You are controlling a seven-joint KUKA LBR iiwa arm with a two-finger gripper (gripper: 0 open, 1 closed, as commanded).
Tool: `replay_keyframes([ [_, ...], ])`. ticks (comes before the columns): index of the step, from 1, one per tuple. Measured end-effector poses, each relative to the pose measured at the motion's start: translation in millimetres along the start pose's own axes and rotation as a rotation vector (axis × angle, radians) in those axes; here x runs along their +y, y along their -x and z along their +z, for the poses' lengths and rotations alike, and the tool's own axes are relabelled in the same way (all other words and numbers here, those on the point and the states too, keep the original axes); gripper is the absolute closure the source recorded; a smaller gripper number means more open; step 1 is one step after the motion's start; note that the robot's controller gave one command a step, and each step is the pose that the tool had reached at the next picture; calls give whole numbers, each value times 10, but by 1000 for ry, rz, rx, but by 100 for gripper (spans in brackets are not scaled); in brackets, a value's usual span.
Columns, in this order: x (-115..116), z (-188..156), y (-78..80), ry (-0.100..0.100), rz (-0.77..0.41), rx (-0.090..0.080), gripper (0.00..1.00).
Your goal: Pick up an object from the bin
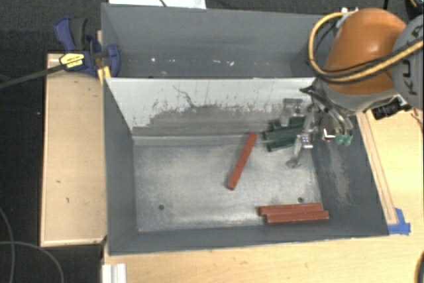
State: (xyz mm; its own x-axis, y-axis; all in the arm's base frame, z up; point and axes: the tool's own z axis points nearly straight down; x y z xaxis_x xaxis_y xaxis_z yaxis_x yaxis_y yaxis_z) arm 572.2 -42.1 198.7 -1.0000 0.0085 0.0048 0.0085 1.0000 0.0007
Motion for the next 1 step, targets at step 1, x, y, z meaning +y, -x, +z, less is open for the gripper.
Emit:
replay_keyframes([
  [1, 751, 557, -51, 1, -548, -4, 0],
])
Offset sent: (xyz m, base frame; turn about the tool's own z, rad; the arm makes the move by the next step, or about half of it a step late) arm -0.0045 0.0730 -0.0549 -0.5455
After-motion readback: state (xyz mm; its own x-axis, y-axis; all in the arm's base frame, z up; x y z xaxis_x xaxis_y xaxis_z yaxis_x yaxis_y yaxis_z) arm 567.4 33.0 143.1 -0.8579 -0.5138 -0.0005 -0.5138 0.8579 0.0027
